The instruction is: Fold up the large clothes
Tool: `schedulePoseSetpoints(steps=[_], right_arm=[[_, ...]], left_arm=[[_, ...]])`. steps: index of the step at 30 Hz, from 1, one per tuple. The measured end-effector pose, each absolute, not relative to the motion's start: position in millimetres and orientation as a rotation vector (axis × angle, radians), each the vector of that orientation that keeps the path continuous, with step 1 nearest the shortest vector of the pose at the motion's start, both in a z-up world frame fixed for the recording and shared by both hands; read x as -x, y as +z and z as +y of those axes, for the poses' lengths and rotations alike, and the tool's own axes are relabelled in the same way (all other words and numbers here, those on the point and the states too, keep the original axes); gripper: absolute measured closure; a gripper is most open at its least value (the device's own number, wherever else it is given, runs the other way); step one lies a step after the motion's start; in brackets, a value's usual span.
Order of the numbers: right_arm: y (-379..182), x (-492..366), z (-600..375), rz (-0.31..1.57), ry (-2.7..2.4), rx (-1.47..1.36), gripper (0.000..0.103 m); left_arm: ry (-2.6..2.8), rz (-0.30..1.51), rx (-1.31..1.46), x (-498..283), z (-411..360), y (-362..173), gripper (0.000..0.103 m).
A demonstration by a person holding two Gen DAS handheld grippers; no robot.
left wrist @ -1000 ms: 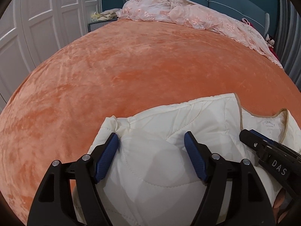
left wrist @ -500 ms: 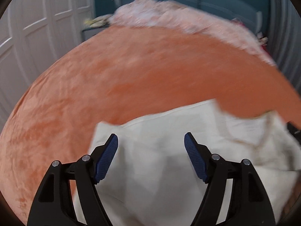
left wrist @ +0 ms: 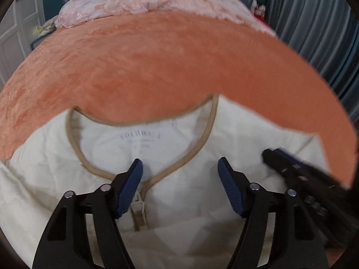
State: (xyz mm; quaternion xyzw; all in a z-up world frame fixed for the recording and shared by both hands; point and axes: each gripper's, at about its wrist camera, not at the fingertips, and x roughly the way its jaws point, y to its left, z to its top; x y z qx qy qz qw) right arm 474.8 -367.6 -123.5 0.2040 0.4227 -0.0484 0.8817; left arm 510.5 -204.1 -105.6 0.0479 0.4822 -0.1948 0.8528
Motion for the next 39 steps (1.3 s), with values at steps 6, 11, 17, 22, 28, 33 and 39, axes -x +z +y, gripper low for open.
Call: schedulePoseSetpoints(steps=[6, 11, 17, 22, 28, 33, 39], right_arm=[[-129, -479, -360, 0.885, -0.15, -0.368, 0.082], [-127, -480, -361, 0.884, -0.207, -0.355, 0.091], [-92, -458, -360, 0.761, -0.37, -0.305, 0.082], [-83, -478, -301, 0.874, -0.007, -0.269, 0.09], [-118, -505, -259, 1.002, 0.072, -0.211, 0.09], [-128, -506, -260, 0.972, 0.045, -0.2, 0.093], [-132, -516, -248, 0.96, -0.002, -0.137, 0.093]], left_arm=[[-0.384, 0.99, -0.111, -509, -204, -120, 0.036], [-0.367, 0.989, -0.123, -506, -206, -116, 0.036], [-0.254, 0.909, -0.09, -508, -156, -82, 0.046], [-0.254, 0.963, -0.043, -524, -101, -71, 0.046], [-0.273, 1.039, -0.059, -533, -79, -102, 0.054], [-0.252, 0.969, -0.088, -527, -84, -114, 0.053], [-0.231, 0.945, -0.119, -531, -91, -119, 0.05]])
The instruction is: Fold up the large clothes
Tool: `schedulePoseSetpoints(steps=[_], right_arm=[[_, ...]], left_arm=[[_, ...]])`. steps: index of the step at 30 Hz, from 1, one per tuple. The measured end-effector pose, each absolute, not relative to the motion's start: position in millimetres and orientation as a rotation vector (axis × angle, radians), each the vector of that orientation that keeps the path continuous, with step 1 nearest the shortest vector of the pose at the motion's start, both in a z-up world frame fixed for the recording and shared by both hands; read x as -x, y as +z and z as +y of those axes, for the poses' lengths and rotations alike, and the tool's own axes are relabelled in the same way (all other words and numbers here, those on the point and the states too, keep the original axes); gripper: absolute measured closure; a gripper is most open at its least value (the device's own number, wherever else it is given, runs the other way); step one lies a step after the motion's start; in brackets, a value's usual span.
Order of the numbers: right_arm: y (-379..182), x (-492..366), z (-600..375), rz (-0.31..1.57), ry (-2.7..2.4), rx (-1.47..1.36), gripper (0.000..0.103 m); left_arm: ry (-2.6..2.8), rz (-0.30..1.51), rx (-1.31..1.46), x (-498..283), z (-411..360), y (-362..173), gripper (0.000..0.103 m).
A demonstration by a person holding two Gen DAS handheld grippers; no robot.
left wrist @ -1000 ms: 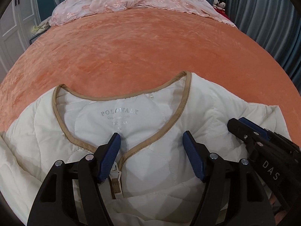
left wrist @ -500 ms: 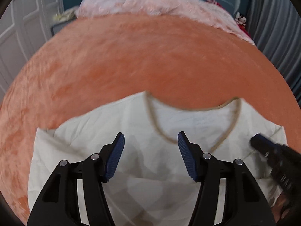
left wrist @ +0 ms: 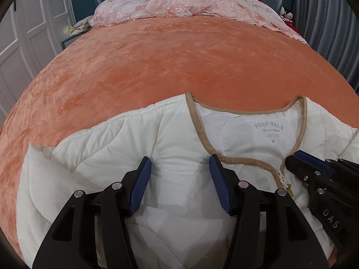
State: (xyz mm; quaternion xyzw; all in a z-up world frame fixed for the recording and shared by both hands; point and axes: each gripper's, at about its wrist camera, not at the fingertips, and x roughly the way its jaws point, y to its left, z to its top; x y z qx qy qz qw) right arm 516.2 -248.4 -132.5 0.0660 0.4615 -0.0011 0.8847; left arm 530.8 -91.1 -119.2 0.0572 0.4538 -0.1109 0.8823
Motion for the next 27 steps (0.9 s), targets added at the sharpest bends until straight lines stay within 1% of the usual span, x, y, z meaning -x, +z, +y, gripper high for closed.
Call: schedulePoseSetpoints(steps=[15, 27], right_arm=[[-139, -535, -243, 0.959, -0.033, -0.114, 0.093], [-141, -535, -238, 0.939, -0.045, -0.093, 0.093]], left_arm=[[-0.139, 0.936, -0.255, -550, -120, -127, 0.046], [-0.116, 0.884, -0.254, -547, -122, -131, 0.044]])
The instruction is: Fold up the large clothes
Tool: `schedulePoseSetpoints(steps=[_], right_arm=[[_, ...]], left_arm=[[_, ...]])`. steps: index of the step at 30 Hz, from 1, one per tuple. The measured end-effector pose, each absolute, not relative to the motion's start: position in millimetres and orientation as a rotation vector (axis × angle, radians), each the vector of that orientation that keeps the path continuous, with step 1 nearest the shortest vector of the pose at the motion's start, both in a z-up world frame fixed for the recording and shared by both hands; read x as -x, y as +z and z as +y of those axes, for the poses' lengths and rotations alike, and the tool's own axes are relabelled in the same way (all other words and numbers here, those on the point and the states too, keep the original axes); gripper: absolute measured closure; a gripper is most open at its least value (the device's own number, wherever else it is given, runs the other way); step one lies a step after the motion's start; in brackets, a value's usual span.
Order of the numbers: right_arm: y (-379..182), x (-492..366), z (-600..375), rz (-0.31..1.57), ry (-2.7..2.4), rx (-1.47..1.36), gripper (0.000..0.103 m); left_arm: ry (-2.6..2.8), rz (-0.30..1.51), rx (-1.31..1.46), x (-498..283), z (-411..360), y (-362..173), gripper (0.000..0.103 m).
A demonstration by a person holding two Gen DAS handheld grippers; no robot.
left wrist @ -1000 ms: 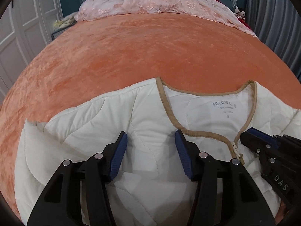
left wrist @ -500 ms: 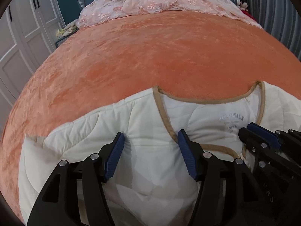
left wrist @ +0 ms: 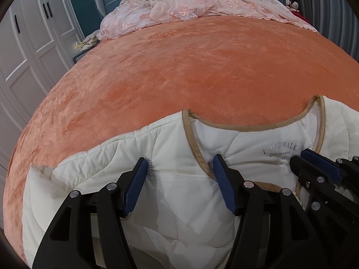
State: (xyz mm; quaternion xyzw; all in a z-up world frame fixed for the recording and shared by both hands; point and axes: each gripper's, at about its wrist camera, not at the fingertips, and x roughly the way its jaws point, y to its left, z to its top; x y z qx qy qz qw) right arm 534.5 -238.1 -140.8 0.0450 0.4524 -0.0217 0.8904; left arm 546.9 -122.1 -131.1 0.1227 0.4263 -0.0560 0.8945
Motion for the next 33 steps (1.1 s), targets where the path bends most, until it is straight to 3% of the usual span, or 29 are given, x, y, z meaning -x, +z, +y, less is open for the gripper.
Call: schedulePoseSetpoints(steps=[20, 23, 26, 27, 29, 33], right_arm=[[-142, -533, -238, 0.918, -0.041, -0.103, 0.091], [-140, -530, -244, 0.909, -0.021, -0.149, 0.091], [-133, -518, -256, 0.884, 0.008, -0.249, 0.09], [-129, -511, -258, 0.864, 0.002, -0.265, 0.086], [-107, -475, -266, 0.775, -0.112, -0.267, 0.062], [-70, -382, -285, 0.679, -0.067, -0.317, 0.056]], left_arm=[[-0.101, 0.852, -0.266, -542, -124, -131, 0.043], [-0.09, 0.856, -0.266, -542, -123, -129, 0.039], [-0.084, 0.87, -0.232, -537, -114, -121, 0.028], [-0.092, 0.876, -0.203, -532, -107, -116, 0.02], [-0.105, 0.869, -0.086, -513, -81, -96, 0.014], [-0.162, 0.813, 0.148, -450, -16, -59, 0.006]])
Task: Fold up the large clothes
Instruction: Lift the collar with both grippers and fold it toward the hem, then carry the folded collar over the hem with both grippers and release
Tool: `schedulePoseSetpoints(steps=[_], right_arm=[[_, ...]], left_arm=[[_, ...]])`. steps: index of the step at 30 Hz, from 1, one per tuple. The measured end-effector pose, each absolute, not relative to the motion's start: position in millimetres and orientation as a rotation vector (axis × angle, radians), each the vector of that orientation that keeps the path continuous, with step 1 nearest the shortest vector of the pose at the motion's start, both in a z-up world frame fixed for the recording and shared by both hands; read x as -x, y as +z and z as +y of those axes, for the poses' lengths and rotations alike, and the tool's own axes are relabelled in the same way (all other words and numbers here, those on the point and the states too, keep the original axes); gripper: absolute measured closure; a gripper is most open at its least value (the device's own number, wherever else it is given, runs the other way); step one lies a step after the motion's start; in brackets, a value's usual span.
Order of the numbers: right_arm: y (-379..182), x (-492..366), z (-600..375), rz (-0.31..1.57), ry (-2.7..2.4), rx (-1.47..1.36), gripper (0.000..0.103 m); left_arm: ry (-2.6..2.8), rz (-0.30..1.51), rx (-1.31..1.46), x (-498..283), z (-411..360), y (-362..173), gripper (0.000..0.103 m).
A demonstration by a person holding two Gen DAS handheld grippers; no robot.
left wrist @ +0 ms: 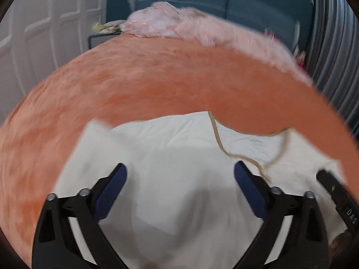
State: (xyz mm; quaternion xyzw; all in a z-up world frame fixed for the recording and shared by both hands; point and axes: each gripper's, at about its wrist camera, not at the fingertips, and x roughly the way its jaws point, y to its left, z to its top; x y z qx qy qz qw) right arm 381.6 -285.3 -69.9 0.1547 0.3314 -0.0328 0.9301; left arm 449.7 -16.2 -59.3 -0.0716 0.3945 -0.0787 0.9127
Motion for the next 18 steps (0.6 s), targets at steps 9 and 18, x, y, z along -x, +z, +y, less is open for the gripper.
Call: schedulePoseSetpoints(steps=[9, 18], right_arm=[[-66, -122, -371, 0.866, -0.209, -0.431, 0.033], [-118, -4, -376, 0.893, -0.224, -0.769, 0.031]], left_arm=[[-0.149, 1.066, 0.304, -274, 142, -68, 0.006], [-0.165, 1.112, 0.584, -166, 201, -81, 0.006]])
